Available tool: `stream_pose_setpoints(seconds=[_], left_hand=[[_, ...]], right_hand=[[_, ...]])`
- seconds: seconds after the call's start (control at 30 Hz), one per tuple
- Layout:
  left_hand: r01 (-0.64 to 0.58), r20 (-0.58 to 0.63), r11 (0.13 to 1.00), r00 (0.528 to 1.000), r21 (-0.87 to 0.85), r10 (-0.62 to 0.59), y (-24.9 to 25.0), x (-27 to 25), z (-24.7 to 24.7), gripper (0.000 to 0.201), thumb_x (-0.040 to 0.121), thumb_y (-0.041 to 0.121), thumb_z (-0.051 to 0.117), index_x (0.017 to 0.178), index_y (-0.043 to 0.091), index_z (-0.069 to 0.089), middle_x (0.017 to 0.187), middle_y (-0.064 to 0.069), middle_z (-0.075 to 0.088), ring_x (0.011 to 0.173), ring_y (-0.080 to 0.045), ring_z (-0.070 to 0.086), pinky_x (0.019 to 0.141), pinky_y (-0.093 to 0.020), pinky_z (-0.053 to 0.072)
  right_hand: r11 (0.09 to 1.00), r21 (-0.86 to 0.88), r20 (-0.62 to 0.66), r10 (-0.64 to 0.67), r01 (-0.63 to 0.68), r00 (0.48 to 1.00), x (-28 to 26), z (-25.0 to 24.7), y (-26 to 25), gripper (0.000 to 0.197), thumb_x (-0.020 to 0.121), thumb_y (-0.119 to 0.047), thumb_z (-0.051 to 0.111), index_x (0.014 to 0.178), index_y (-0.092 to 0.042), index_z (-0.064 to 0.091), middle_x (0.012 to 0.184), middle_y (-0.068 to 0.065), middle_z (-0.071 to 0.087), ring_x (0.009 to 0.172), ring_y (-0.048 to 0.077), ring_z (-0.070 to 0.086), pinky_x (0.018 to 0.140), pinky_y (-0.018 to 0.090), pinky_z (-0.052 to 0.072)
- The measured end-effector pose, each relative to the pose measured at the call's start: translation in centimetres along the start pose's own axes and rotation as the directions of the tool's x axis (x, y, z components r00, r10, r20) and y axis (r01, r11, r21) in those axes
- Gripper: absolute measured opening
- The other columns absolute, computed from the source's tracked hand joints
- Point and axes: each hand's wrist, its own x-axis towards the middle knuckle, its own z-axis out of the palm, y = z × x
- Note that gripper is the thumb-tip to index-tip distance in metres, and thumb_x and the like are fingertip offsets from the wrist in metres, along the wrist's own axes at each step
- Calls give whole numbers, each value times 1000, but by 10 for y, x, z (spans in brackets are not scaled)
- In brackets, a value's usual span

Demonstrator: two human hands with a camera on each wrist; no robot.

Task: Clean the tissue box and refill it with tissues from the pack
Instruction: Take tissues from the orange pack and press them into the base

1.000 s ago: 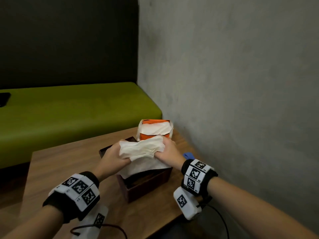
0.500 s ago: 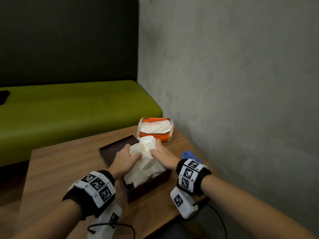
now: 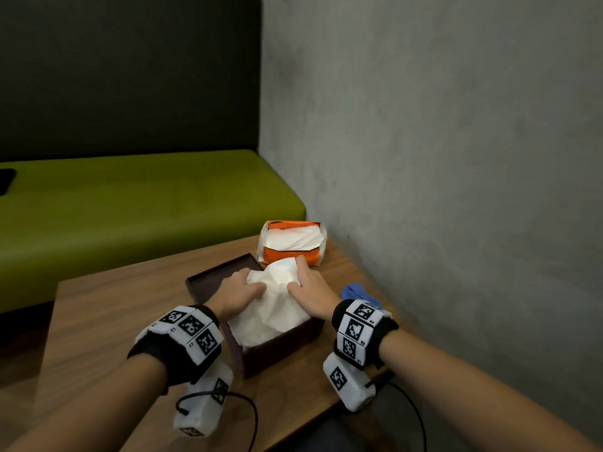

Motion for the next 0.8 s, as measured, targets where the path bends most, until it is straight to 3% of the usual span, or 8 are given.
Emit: stream_pose_setpoints(seconds=[0.07, 0.13, 0.2, 0.27, 0.4, 0.63, 0.73, 0.8], left_hand=[[17, 38, 1000, 999, -19, -17, 2, 1, 0, 47, 66, 44, 50, 98, 10, 55, 111, -11, 58, 102, -27, 54, 78, -33, 41], [27, 95, 999, 995, 30, -30, 3, 2, -1, 53, 70, 53, 57, 103, 12, 53, 110, -6, 57, 102, -23, 54, 76, -29, 42], [1, 106, 989, 994, 151, -17, 1, 5, -1, 34, 82, 40, 61, 100, 13, 50, 113, -8, 58, 99, -22, 54, 75, -28, 42], [-24, 64, 967, 998, 252, 8, -1, 6, -1, 17, 87, 20, 54, 101, 10, 52, 120, -16, 57, 97, -24, 52, 78, -30, 41], [-32, 41, 929, 999, 369, 18, 1, 5, 7, 34, 87, 4, 40, 119, 5, 50, 127, -18, 54, 115, -32, 52, 91, -35, 44], [-198, 84, 668, 976, 717, 199, 2, 0, 26, 39, 100, 25, 26, 101, 2, 58, 108, -16, 64, 98, -31, 61, 81, -36, 47], [-304, -16, 509, 847, 805, 531, 6, -7, 25, 14, 85, 25, 62, 85, 11, 62, 79, -6, 65, 72, -21, 65, 57, -27, 52], [-385, 24, 431, 768, 816, 640, 3, -8, 23, 22, 65, 15, 78, 80, 12, 61, 75, -4, 64, 65, -20, 62, 48, -25, 50]], right_hand=[[999, 16, 48, 33, -33, 998, -3, -3, -4, 35, 91, -7, 39, 123, -3, 26, 110, 17, 47, 107, 31, 48, 82, 30, 33], [998, 15, 104, 53, -55, 993, -2, -3, -7, 29, 93, -9, 36, 120, -4, 26, 106, 10, 44, 104, 25, 43, 82, 30, 30], [995, -73, 123, 72, -63, 990, 1, -1, -8, 18, 93, -7, 35, 111, -4, 30, 104, 13, 46, 102, 27, 44, 81, 32, 32], [980, -181, 121, 99, -76, 988, 4, 2, -8, 29, 93, -3, 33, 121, 1, 31, 122, 25, 46, 112, 36, 46, 88, 38, 37], [943, -312, 110, 153, -112, 982, 5, 8, -8, 38, 90, 2, 33, 128, -2, 30, 126, 27, 48, 113, 39, 50, 87, 44, 43], [849, -528, 172, 125, -16, 977, 4, 14, -7, 30, 93, 0, 37, 123, 1, 38, 126, 26, 50, 117, 40, 50, 91, 44, 43], [875, -478, 29, -67, 73, 997, 0, 13, -7, 30, 92, -9, 48, 120, -1, 42, 125, 21, 48, 116, 33, 48, 95, 40, 43], [848, -512, -119, -229, 138, 966, -5, 6, -11, 25, 87, -3, 52, 112, -4, 49, 118, 16, 52, 110, 29, 48, 91, 38, 45]])
